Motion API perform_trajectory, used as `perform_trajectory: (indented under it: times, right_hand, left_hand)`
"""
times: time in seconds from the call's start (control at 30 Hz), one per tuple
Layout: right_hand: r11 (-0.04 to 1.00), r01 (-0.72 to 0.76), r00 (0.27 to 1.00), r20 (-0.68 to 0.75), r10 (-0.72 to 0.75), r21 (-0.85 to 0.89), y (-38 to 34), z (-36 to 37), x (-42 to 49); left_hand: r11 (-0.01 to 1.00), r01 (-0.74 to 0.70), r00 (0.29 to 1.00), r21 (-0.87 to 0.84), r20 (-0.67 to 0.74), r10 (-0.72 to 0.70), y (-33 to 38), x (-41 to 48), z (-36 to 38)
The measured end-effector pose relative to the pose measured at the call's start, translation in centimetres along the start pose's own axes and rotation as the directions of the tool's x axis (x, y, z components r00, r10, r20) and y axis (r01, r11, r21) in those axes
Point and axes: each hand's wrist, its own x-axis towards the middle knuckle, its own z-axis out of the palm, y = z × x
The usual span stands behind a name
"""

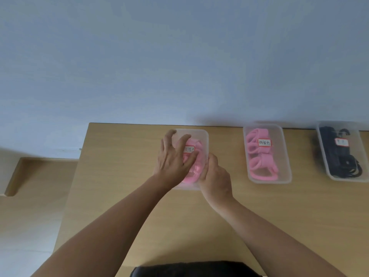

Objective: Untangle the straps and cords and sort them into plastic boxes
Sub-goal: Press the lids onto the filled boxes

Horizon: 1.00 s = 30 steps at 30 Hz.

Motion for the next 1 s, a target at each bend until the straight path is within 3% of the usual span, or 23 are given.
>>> perform_trajectory:
  times: [0.23, 0.4, 0.5, 0.7, 0.8, 0.9, 1.0]
  right_hand:
    - [0.981, 0.193, 0.977, -0.095, -0.193, -0.015, -2.3, -0.7, 2.6]
    - [0.959, 0.261, 0.961, -0.067, -0.269, -0.109, -1.9, 0.0, 3.0]
    - [0.959, 0.24, 0.968, -0.041, -0.249, -0.152, -2.0, 0.2, 3.2]
    - [0.962, 0.248, 0.965, -0.054, -0.256, -0.118, -1.9, -0.7, 2.7]
    - [0.937, 0.337, 0.92, -0.178, -0.348, -0.09, -0.9, -1.3, 1.3]
    - [0.897, 0.416, 0.904, -0.034, -0.425, -0.152, 0.1, -1.0, -0.7]
    - [0.894, 0.394, 0.916, 0.165, -0.365, -0.212, 1.1, -0.5, -1.4]
  left_hand:
    - [1.0, -0.01, 1.0, -0.023, 0.016, 0.011, -0.3, 0.1, 0.4]
    - [0.99, -0.143, 0.985, -0.012, -0.099, 0.141, -0.3, 0.2, 0.4]
    - [0.994, -0.056, 0.997, -0.094, -0.054, 0.051, -0.5, 0.2, 0.3]
    - [0.976, -0.014, 0.997, -0.218, 0.068, 0.029, -1.2, -0.5, -1.0]
    - [0.977, -0.144, 0.981, -0.158, 0.105, 0.162, -3.1, -2.8, -2.2]
    - [0.96, -0.264, 0.938, -0.093, 0.206, 0.278, -5.0, -4.6, -3.1]
    - [0.952, -0.304, 0.896, -0.044, 0.327, 0.301, -5.9, -4.5, -3.8]
